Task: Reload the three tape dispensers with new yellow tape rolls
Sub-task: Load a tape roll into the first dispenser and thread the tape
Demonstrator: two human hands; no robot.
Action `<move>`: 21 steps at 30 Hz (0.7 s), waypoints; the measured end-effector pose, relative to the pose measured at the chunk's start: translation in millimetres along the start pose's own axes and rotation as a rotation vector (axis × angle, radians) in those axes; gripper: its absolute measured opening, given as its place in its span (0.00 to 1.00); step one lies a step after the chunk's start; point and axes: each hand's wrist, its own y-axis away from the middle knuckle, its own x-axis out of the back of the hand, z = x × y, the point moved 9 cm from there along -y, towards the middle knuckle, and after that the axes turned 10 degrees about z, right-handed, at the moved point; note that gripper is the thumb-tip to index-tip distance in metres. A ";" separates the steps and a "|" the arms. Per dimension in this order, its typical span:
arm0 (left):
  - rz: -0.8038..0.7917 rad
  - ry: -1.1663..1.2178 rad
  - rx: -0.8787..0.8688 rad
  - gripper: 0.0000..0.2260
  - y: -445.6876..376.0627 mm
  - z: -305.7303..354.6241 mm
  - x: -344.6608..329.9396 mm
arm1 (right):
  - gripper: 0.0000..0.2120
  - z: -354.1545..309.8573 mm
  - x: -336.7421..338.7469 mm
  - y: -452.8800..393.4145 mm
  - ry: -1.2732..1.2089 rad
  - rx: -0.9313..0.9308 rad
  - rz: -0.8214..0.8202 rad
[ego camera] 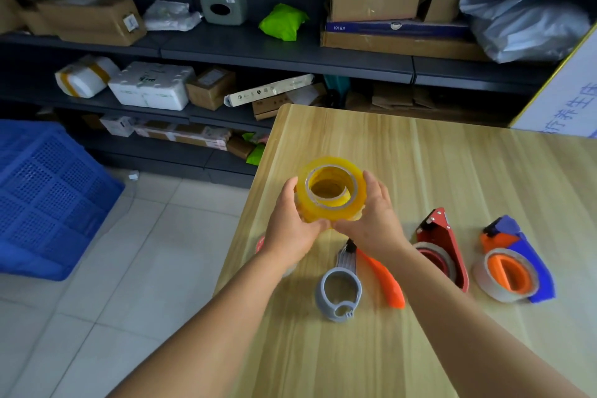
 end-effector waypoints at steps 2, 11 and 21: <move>-0.015 -0.002 -0.012 0.44 16.5 -3.3 -0.3 | 0.48 1.8 3.5 18.1 0.004 0.003 -0.006; 0.062 0.095 0.009 0.25 76.8 -20.8 9.7 | 0.51 29.4 8.0 88.9 0.035 -0.058 0.012; -0.041 0.066 -0.001 0.29 103.0 -27.2 7.0 | 0.26 35.3 1.2 123.3 -0.189 -0.153 0.013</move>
